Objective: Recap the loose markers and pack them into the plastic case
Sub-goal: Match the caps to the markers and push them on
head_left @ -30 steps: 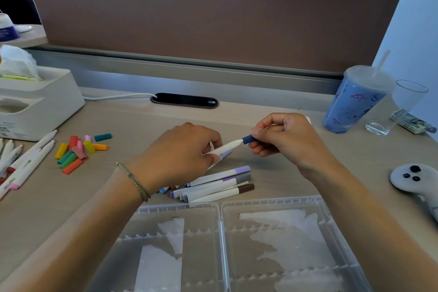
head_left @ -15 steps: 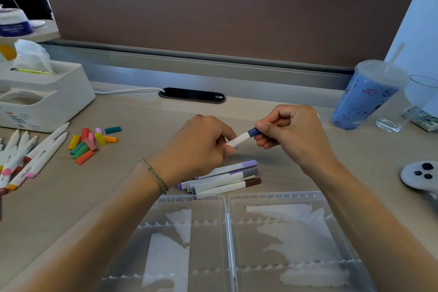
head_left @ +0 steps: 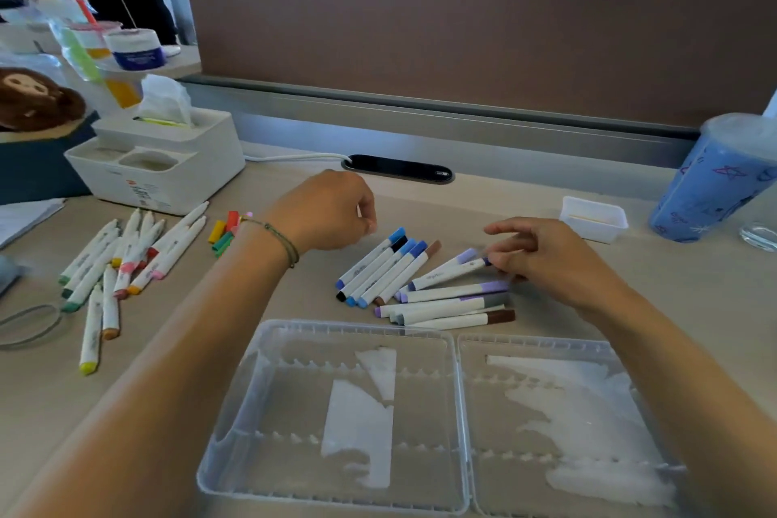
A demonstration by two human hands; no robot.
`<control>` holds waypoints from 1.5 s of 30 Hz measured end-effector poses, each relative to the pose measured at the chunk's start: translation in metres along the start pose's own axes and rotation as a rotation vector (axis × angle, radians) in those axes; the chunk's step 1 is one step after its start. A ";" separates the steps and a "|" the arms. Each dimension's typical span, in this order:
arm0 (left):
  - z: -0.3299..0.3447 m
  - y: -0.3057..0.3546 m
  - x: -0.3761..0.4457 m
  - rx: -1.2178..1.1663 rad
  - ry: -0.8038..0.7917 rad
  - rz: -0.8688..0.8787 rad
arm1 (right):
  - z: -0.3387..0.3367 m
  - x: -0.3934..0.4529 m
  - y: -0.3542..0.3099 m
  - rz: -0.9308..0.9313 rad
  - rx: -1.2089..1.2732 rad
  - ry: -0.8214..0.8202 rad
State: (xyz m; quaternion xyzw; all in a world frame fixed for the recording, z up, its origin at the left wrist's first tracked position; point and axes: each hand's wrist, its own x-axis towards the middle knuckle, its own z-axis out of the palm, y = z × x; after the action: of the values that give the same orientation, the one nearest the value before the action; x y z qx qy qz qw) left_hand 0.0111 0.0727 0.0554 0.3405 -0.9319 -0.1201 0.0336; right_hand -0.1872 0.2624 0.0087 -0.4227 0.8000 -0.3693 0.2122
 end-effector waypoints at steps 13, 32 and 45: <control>0.004 -0.013 -0.016 -0.067 0.037 0.033 | 0.027 -0.002 -0.058 -0.073 -0.225 -0.048; 0.030 -0.043 0.004 -0.176 -0.128 -0.060 | 0.065 0.009 -0.061 0.018 -0.118 -0.022; 0.034 -0.040 0.000 0.096 -0.045 -0.060 | 0.070 0.037 -0.062 -0.134 -0.439 -0.026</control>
State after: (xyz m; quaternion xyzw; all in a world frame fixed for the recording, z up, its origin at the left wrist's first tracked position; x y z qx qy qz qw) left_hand 0.0310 0.0497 0.0123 0.3666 -0.9265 -0.0840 -0.0076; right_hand -0.1296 0.1802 0.0104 -0.5157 0.8285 -0.1939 0.1004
